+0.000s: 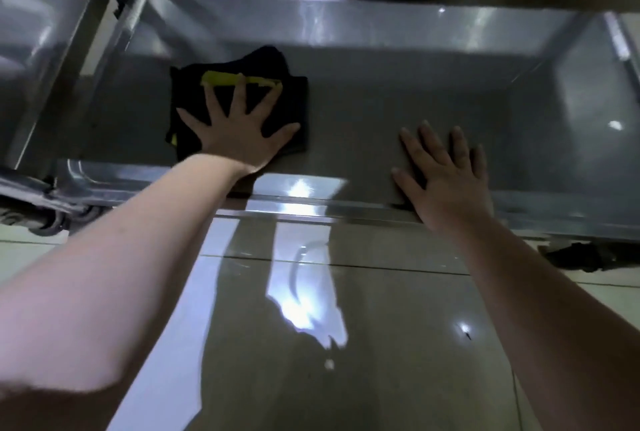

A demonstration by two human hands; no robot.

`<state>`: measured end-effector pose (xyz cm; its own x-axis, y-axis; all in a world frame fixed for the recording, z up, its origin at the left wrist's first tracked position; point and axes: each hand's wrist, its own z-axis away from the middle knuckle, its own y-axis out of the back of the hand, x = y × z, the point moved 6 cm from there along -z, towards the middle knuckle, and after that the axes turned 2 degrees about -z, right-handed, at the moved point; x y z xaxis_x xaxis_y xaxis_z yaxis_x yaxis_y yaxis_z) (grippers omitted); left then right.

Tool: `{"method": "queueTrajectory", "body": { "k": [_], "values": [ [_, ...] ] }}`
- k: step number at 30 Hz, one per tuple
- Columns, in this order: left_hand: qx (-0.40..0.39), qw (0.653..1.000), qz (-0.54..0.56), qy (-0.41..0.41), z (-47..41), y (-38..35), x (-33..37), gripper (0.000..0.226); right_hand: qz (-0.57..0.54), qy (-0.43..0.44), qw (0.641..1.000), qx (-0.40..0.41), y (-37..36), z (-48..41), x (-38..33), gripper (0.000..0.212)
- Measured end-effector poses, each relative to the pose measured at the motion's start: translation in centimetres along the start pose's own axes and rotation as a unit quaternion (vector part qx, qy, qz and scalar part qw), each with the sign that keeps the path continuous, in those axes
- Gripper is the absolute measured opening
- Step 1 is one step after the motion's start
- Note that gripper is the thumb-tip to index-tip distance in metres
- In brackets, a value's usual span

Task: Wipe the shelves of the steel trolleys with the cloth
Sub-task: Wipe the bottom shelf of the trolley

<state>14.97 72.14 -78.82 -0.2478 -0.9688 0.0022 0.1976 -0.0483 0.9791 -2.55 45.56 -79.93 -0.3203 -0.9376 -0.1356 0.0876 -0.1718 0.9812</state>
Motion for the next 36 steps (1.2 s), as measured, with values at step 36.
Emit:
{"method": "queueTrajectory", "body": {
  "k": [36],
  "values": [
    [-0.082, 0.991, 0.013, -0.102, 8.1, -1.2, 0.5, 0.083, -0.033, -0.115, 0.99, -0.069, -1.2, 0.9, -4.9, 0.062]
  ]
}}
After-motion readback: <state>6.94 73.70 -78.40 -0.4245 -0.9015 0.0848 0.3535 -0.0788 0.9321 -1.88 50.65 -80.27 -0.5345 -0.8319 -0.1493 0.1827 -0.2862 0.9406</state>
